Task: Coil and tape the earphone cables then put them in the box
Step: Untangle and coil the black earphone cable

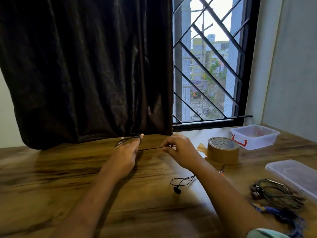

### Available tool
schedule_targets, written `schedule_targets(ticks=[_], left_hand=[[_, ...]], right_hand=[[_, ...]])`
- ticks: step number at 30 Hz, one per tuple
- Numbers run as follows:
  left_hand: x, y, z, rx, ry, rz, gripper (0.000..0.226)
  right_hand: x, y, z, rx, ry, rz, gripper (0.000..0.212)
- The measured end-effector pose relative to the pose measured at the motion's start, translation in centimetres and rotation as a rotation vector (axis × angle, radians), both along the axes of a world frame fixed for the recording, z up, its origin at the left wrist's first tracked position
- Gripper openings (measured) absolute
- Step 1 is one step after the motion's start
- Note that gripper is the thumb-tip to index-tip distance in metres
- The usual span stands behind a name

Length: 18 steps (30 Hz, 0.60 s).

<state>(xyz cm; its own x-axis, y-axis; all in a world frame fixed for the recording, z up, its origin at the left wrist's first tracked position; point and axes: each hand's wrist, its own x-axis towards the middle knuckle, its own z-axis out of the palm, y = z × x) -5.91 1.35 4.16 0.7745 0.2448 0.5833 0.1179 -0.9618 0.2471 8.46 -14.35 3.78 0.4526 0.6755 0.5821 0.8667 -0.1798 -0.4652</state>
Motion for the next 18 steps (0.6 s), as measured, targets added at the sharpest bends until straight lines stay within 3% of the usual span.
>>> schedule_targets(ticks=[3,6,10,12,16,18], left_hand=[[-0.2,0.4,-0.1,0.000,0.033,0.044,0.055],[-0.3,0.6,-0.3,0.020,0.034,0.109,0.050],[-0.4,1.1,-0.7,-0.196,0.047,0.183,0.030],[-0.1,1.0,-0.7,-0.290,0.111,0.199,0.023],[0.0,-0.2,-0.3,-0.509,0.165,0.193,0.043],[0.0,-0.8,0.2,-0.401,0.140,0.302,0.042]], right_hand=[[0.0,-0.1,0.1,0.045,0.132,0.023,0.015],[0.4,-0.3,-0.1,0.015,0.128,-0.032,0.023],[0.7,-0.2,0.0,0.178,0.231,-0.089,0.022],[0.9,-0.2,-0.2,0.163,0.276,-0.088,0.022],[0.8,0.6,-1.1,0.073,0.225,-0.077,0.024],[0.6,0.6,-1.0,0.086,0.221,-0.060,0.021]])
